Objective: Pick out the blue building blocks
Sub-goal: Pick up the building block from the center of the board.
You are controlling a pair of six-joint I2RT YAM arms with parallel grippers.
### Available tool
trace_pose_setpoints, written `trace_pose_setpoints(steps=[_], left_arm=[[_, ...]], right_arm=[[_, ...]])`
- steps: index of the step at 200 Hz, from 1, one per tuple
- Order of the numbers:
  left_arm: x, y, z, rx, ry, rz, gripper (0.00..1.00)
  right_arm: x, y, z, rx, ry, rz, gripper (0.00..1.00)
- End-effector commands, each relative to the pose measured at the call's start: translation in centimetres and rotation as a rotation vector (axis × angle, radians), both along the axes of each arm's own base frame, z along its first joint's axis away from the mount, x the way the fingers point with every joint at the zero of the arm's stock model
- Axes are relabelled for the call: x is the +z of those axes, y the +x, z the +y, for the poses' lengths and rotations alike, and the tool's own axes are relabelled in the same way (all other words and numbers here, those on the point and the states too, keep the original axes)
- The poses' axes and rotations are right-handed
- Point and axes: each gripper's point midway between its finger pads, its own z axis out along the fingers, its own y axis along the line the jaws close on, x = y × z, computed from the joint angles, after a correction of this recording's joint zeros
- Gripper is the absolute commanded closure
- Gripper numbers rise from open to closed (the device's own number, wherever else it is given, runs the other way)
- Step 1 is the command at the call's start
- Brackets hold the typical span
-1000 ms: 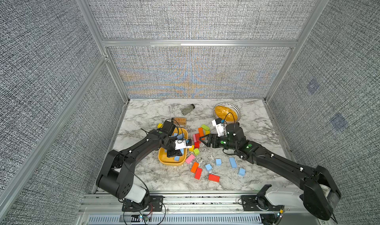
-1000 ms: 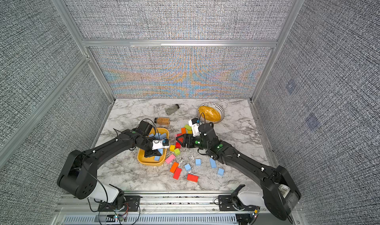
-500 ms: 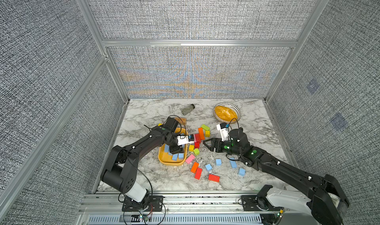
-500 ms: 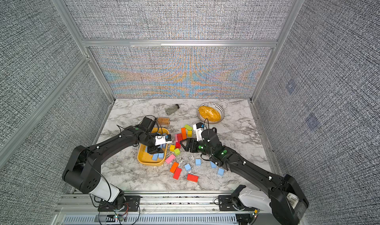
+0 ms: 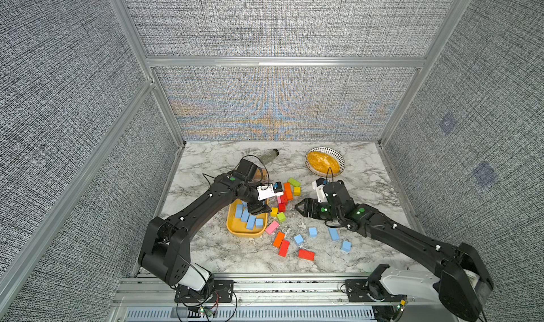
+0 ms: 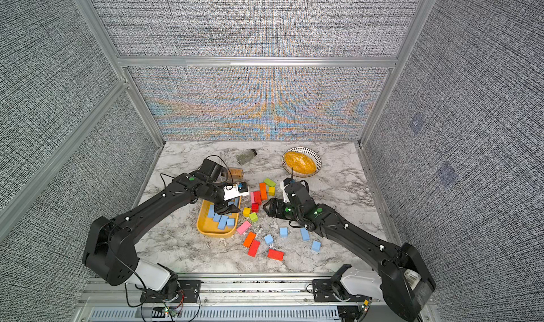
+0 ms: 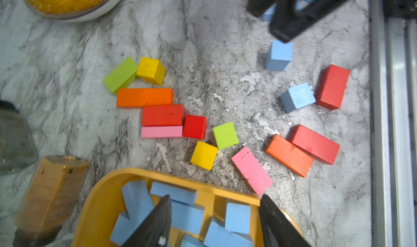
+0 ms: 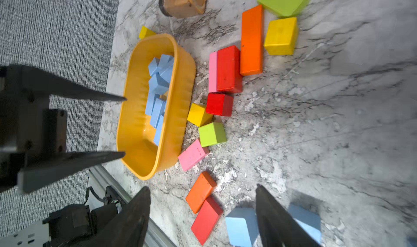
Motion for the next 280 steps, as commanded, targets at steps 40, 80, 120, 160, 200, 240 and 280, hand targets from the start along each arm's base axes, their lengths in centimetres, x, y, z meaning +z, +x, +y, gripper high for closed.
trace_pose_setpoints(steps=[40,80,120,160,200,240,280], left_arm=[[-1.1,-6.1,-3.5,-0.448,0.006,-0.007,0.33],[-2.7,-8.9,-5.5,-0.734,0.035,-0.003,0.32],[-4.5,-9.4,-8.0,-0.903,0.093,-0.030,0.32],[-7.3,-9.6,-9.2,-1.053,0.160,-0.091,0.32],[-9.4,-10.1,-10.3,-1.113,0.189,-0.096,0.32],[-11.2,-9.6,-10.8,-1.143,0.236,-0.118,0.33],[-12.9,-8.9,-10.5,-1.169,0.284,-0.137,0.46]], right_arm=[[-0.5,0.1,-4.9,-0.210,0.032,0.047,0.27],[0.2,0.6,-6.4,-0.250,0.029,0.043,0.26],[-0.4,-0.1,-6.4,-0.234,0.019,0.070,0.27],[-0.7,-1.1,-7.1,-0.252,0.029,0.079,0.27],[-0.4,-1.9,-8.1,-0.287,0.033,0.062,0.27],[-0.2,-2.7,-8.8,-0.313,0.065,0.043,0.28],[0.3,-3.0,-9.5,-0.344,0.082,0.023,0.29]])
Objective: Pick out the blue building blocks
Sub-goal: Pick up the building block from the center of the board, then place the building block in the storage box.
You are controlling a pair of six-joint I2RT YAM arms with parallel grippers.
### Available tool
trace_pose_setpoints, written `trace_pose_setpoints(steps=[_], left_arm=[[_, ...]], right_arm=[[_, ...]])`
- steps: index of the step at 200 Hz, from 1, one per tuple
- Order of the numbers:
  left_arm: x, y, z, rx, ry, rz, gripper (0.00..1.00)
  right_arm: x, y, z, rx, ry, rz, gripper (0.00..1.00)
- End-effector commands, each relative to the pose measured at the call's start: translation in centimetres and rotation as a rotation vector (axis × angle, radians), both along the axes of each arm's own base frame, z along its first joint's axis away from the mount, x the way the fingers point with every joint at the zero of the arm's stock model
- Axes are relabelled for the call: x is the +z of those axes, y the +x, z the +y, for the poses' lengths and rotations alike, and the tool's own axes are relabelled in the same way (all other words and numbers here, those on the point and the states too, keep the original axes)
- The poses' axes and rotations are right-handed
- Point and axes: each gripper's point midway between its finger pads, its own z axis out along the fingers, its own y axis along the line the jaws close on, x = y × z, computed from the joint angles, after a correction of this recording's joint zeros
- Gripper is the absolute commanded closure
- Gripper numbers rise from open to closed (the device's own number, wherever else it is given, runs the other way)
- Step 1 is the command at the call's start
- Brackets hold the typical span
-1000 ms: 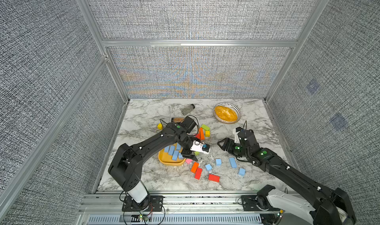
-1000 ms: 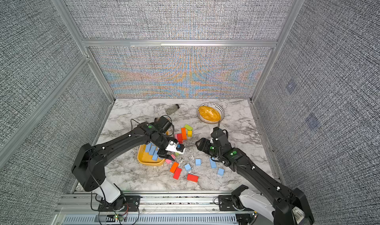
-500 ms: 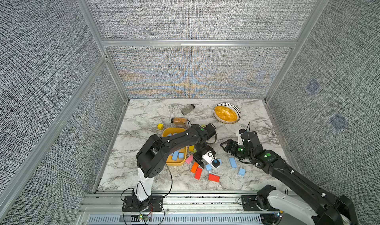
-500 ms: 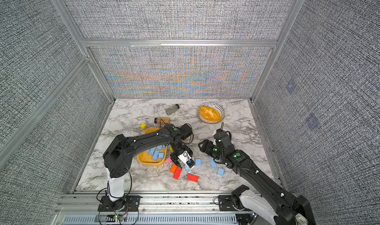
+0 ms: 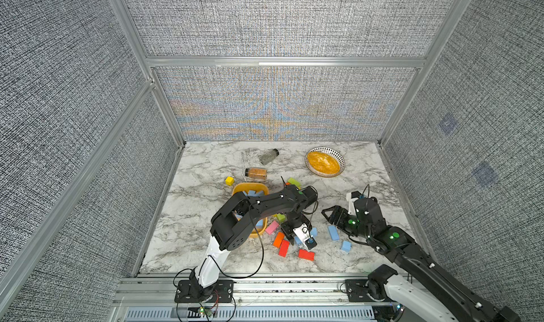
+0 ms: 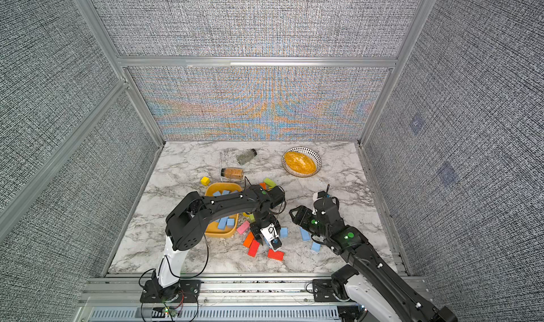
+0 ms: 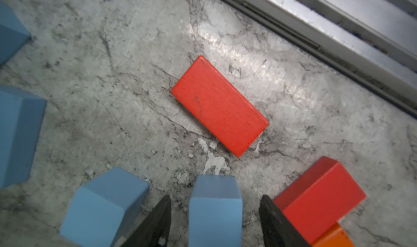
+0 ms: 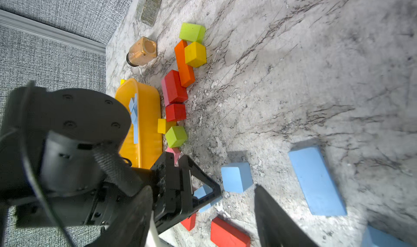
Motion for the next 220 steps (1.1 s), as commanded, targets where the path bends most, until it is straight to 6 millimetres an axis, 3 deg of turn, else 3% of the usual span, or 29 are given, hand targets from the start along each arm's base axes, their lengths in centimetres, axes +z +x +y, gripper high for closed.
trace_pose_setpoints(steps=[1,26,54,85,106,135,153,169,174,191,220], left_arm=[[-0.8,0.5,0.3,-0.042,0.017,-0.036,0.47],[-0.5,0.4,0.0,-0.036,0.011,-0.023,0.63],[1.9,-0.4,-0.6,0.012,-0.009,0.043,0.80],[5.0,-0.8,-0.9,0.085,-0.044,0.081,0.88],[8.1,-1.2,-0.1,0.150,-0.060,0.124,0.88],[12.7,-1.0,2.3,0.284,-0.104,0.160,0.88],[14.1,0.2,4.5,0.420,-0.103,0.146,0.88],[14.5,1.4,7.2,0.537,-0.084,0.119,0.87],[14.5,1.8,8.1,0.568,-0.079,0.112,0.87],[14.3,3.9,11.0,0.724,-0.072,0.081,0.87],[13.1,6.9,15.0,0.960,-0.063,0.064,0.86]], right_arm=[[0.2,0.0,-0.6,-0.037,-0.002,-0.001,0.30],[0.2,0.0,-0.6,-0.037,0.000,0.001,0.34],[0.3,0.6,-0.1,-0.032,0.006,-0.008,0.35],[0.8,1.8,0.6,-0.017,0.004,-0.023,0.35],[1.1,2.9,1.9,0.015,0.024,-0.032,0.35],[1.5,4.7,4.9,0.095,0.087,-0.038,0.36],[2.0,6.1,7.3,0.163,0.087,-0.049,0.36],[2.0,7.2,9.9,0.241,0.082,-0.048,0.36],[3.0,8.0,11.0,0.271,0.091,-0.067,0.36],[3.5,9.0,14.1,0.366,0.083,-0.068,0.36],[2.5,9.9,17.5,0.475,0.058,-0.038,0.36]])
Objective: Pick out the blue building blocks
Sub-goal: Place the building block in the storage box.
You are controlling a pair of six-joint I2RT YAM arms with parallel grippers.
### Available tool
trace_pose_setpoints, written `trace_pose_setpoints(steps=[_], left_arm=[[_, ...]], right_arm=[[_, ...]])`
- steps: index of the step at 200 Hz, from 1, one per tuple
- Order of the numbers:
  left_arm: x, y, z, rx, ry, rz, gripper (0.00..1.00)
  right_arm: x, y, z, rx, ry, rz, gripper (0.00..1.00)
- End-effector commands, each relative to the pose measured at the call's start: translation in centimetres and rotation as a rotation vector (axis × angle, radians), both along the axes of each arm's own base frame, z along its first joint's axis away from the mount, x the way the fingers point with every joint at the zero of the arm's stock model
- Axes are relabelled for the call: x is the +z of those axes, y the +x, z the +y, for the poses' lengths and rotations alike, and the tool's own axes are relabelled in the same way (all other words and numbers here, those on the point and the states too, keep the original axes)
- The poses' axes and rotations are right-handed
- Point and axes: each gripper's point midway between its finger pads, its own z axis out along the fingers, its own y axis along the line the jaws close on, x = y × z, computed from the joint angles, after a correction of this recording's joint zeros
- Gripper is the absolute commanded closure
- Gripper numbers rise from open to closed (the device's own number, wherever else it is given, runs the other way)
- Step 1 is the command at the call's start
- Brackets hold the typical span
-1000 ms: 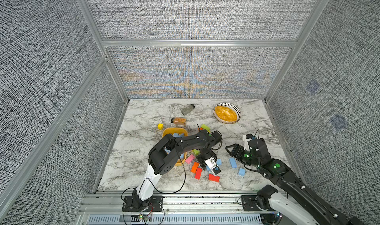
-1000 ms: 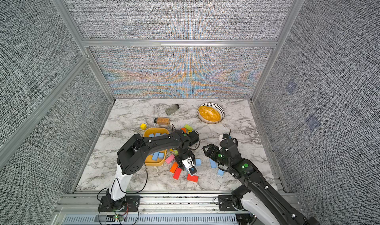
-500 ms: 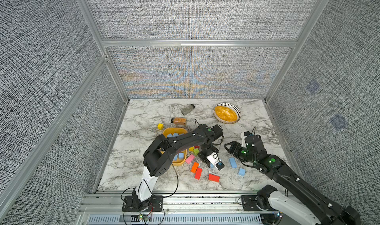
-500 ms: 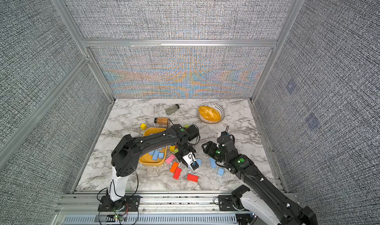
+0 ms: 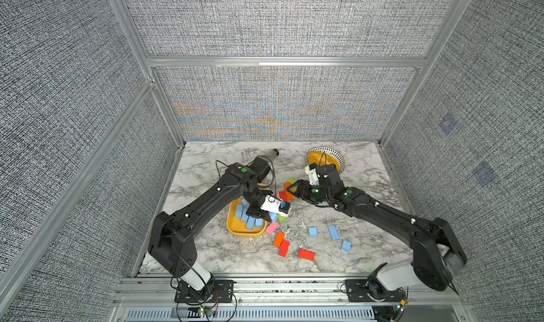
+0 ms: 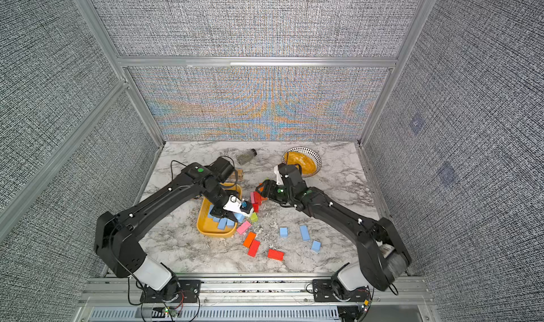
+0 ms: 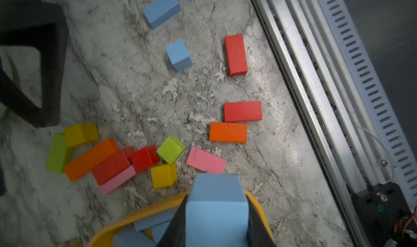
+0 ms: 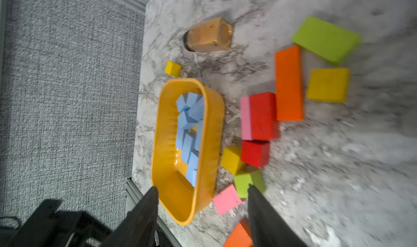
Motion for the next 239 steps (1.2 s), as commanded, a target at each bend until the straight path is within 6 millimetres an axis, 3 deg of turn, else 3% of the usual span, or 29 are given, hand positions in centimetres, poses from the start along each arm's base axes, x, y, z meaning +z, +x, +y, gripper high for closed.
trace_pose_setpoints(steps=[1,35,84,123,146,167,177,196,239], left_arm=[[-0.8,2.0,2.2,0.194,0.025,0.009,0.86],[-1.8,6.7,3.4,0.518,-0.058,0.024,0.82],[-4.8,10.3,3.5,0.668,0.012,0.077,0.82],[-5.3,11.1,5.3,0.709,0.033,0.067,0.74],[-5.4,10.5,6.3,0.706,0.053,0.091,0.69],[-5.4,10.3,7.1,0.716,0.063,0.064,0.52],[-5.1,10.4,7.5,0.732,0.054,0.046,0.43],[-3.9,10.6,8.0,0.765,0.026,0.023,0.35],[-1.2,10.7,8.0,0.859,-0.051,0.026,0.33]], right_arm=[[-0.2,-0.1,2.3,0.123,-0.008,-0.014,0.36],[-0.9,0.2,3.2,0.142,-0.007,-0.002,0.38],[-0.5,0.0,2.4,0.121,-0.011,-0.007,0.37],[-1.6,-0.7,1.6,0.102,-0.017,0.022,0.37],[-2.2,-1.0,1.6,0.097,-0.012,0.040,0.37],[-2.3,-1.0,1.4,0.087,-0.010,0.033,0.37],[-2.2,-0.9,1.5,0.086,-0.013,0.027,0.37],[-2.1,-0.6,1.6,0.086,-0.015,0.023,0.37],[-2.7,-0.2,2.1,0.094,-0.032,0.044,0.37]])
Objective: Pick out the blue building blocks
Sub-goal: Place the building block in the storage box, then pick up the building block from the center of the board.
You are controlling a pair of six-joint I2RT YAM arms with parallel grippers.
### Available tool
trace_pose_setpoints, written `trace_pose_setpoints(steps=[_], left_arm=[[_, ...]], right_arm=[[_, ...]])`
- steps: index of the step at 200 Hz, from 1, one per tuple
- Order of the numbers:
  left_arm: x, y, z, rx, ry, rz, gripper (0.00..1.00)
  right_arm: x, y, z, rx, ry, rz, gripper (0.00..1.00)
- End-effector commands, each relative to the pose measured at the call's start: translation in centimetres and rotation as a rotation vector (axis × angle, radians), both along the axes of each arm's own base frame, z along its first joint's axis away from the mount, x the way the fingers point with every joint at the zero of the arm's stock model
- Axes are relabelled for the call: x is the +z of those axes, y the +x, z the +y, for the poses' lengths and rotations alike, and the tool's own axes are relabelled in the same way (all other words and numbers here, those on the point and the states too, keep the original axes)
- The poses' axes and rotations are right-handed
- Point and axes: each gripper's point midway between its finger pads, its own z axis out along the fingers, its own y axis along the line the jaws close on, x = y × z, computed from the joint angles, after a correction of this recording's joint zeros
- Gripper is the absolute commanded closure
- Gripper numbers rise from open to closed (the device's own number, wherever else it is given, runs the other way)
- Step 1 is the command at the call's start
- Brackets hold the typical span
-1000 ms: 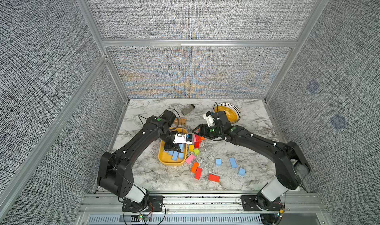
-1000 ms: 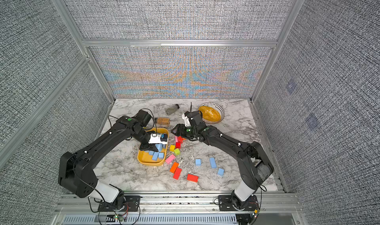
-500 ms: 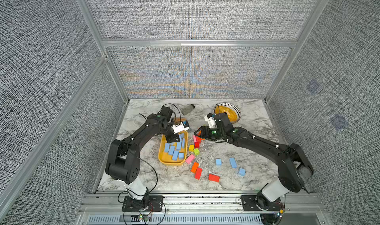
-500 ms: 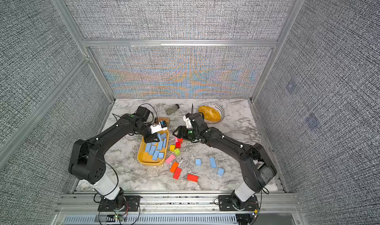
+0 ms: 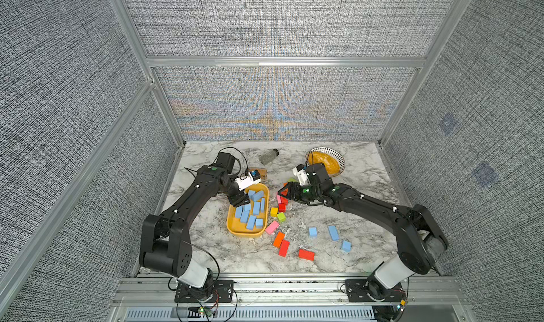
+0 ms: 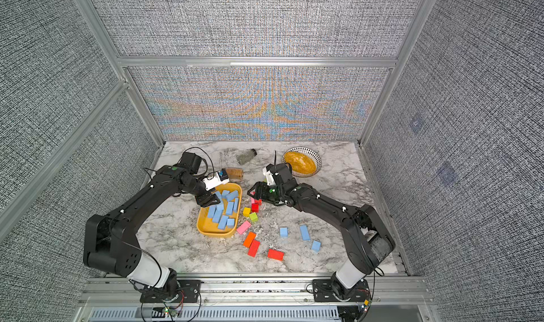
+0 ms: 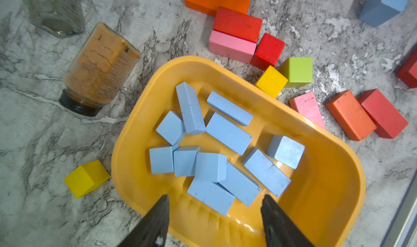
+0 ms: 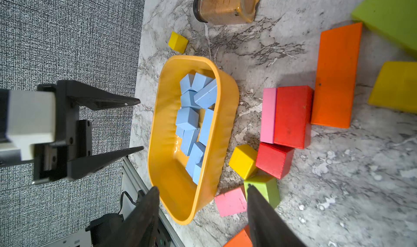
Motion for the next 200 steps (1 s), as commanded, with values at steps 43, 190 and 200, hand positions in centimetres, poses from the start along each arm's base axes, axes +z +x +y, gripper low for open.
trace_pose_setpoints(steps=[43,190,200], left_arm=[[3.2,0.9,-0.7,0.317,-0.198,0.039,0.27],[2.5,-1.9,1.1,0.625,-0.390,0.067,0.09],[2.6,-2.0,0.9,0.619,-0.401,0.068,0.09]], right_arm=[[-2.2,-0.6,-1.6,-0.008,-0.145,0.063,0.37],[-8.0,-10.1,-12.6,-0.121,-0.618,0.364,0.37],[-8.1,-10.3,-12.4,-0.087,-0.624,0.364,0.37]])
